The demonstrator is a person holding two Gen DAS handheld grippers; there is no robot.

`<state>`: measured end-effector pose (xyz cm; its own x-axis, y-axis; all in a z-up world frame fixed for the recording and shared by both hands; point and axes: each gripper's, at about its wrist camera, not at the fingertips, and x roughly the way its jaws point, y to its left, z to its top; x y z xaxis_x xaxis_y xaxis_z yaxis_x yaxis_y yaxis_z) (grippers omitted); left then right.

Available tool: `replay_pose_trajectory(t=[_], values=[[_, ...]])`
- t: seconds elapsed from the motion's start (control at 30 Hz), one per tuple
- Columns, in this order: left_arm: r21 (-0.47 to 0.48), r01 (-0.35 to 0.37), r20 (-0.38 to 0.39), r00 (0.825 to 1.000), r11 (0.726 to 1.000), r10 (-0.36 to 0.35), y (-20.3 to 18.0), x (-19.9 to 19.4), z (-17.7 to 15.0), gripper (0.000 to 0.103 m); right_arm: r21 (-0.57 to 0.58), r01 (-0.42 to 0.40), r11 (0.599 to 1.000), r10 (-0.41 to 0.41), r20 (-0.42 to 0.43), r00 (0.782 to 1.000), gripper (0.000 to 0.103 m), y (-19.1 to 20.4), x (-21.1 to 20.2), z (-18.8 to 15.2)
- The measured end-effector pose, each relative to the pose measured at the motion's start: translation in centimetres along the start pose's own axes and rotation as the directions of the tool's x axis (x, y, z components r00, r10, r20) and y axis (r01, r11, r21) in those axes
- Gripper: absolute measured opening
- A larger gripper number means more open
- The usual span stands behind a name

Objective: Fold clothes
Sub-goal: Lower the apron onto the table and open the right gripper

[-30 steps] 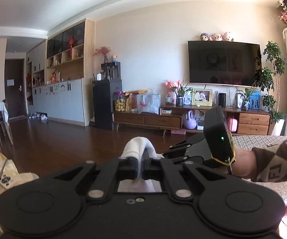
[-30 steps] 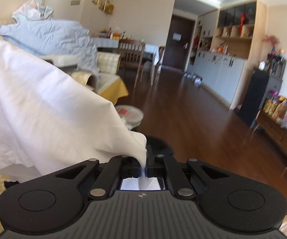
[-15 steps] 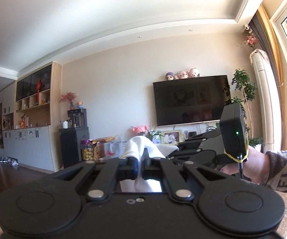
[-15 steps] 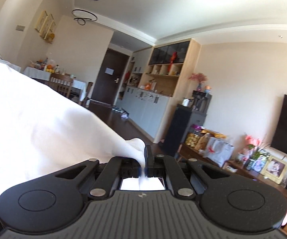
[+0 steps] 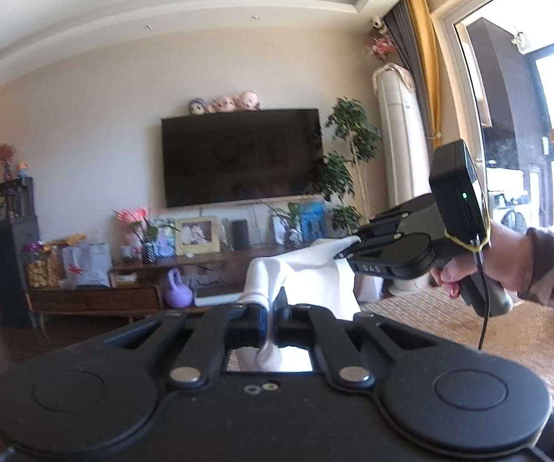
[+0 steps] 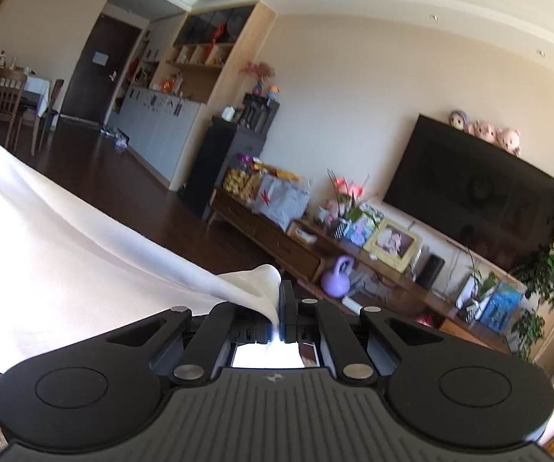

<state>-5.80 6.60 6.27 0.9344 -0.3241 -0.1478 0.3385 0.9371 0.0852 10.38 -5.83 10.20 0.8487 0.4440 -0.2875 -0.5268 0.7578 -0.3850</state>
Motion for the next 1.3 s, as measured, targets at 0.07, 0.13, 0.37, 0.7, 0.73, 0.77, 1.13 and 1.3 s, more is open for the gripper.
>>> replay_pose_trajectory(t=[0.07,0.13,0.37,0.7,0.73,0.77,1.13,1.3], values=[[-0.002,0.056,-0.056,0.997,0.998,-0.056,-2.0,1.4,-1.9,0.103,0.01,0.008,1.0,-0.007,-0.059,0.998,0.003,-1.4,-0.6,-2.7],[-0.006,0.105,-0.106,0.989,0.995,-0.105,-3.5,1.9,-4.0,0.103,0.02,0.017,1.0,-0.014,-0.118,0.993,0.003,-2.7,-1.2,-5.4],[-0.001,0.236,-0.256,0.939,0.972,-0.229,-7.3,1.2,-9.5,0.103,0.06,-0.07,0.996,0.083,-0.252,0.964,0.003,-2.6,-5.8,-13.4],[0.019,0.232,-0.37,0.905,0.972,-0.209,-6.9,-0.8,-13.2,0.103,0.19,-0.179,0.965,0.235,-0.338,0.911,0.003,1.3,-8.7,-20.4],[0.017,0.229,-0.379,0.902,0.973,-0.206,-6.7,-0.9,-13.3,0.103,0.199,-0.18,0.963,0.24,-0.344,0.908,0.003,1.6,-8.8,-21.0],[0.016,0.224,-0.387,0.9,0.974,-0.201,-6.6,-1.2,-13.3,0.103,0.206,-0.178,0.962,0.242,-0.349,0.905,0.003,2.0,-8.9,-21.7],[-0.003,0.184,-0.408,0.897,0.983,-0.17,-3.8,-1.9,-11.9,0.103,0.214,-0.163,0.963,0.236,-0.383,0.893,0.017,1.2,-11.1,-21.8],[0.004,0.158,-0.432,0.891,0.987,-0.141,-2.2,-2.8,-11.6,0.103,0.18,-0.168,0.969,0.226,-0.384,0.895,0.07,0.2,-13.3,-22.1]])
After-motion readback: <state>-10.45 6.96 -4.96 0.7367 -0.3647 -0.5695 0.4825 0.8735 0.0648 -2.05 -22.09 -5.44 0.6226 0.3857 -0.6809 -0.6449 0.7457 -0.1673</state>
